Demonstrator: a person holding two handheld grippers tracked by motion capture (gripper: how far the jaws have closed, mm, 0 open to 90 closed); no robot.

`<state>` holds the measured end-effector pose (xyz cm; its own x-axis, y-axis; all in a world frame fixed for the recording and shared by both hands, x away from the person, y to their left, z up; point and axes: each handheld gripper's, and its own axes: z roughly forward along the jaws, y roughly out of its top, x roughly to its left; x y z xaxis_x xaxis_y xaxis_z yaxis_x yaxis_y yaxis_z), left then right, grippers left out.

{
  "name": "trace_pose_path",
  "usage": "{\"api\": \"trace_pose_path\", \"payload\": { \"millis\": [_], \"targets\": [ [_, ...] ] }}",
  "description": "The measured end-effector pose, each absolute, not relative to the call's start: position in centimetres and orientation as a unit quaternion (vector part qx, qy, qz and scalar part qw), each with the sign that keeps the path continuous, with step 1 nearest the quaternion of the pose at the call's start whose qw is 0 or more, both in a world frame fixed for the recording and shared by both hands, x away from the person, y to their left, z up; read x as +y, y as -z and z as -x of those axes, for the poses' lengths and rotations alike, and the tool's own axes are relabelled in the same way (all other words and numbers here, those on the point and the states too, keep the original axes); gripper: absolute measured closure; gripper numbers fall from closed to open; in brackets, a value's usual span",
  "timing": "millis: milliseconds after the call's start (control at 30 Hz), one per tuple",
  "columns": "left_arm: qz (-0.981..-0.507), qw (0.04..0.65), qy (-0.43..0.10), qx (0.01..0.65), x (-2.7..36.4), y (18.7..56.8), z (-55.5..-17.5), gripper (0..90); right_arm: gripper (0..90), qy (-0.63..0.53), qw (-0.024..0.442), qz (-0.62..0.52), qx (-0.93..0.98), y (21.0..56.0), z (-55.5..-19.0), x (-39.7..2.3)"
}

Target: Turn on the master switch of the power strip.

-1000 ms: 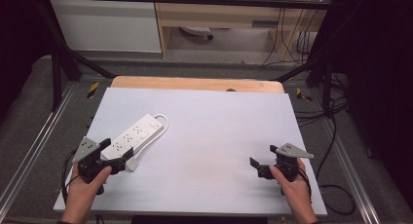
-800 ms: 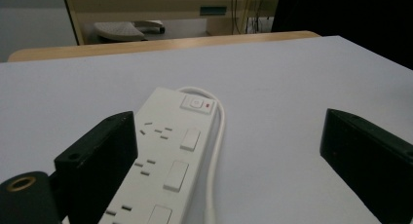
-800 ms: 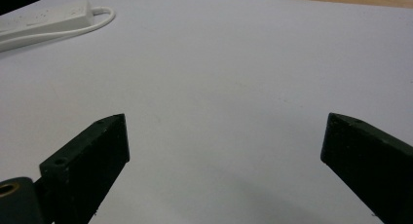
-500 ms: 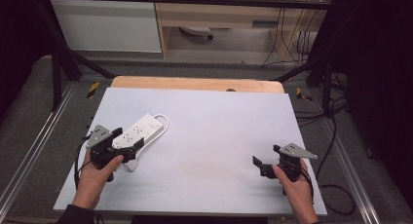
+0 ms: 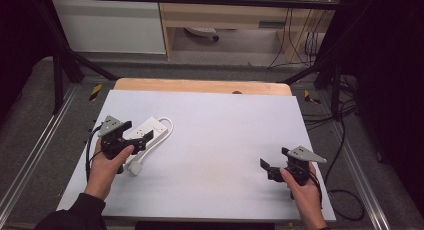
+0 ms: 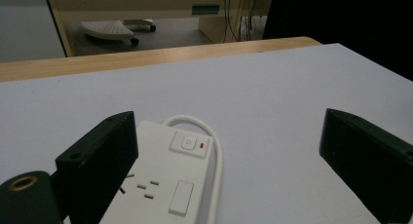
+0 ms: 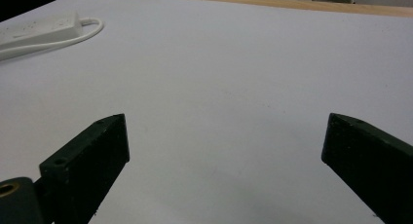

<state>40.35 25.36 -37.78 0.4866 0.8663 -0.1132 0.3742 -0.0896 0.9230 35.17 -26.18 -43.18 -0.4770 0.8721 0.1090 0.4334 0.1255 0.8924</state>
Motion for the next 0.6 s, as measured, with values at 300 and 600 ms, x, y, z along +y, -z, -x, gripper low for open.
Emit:
{"api": "trace_pose_path", "payload": {
  "millis": [300, 600],
  "targets": [
    [-0.718, 0.477, -0.241, 0.446, 24.4, 36.7, -41.5, 12.9, 4.3, -0.474, 0.231, -0.455, 0.717, 43.2, -35.1, -26.1],
    [-0.714, 0.476, -0.251, 0.449, 24.3, 36.6, -42.8, 28.0, 4.5, -0.47, 0.233, -0.457, 0.718, 43.2, -35.0, -26.1]
  ]
}}
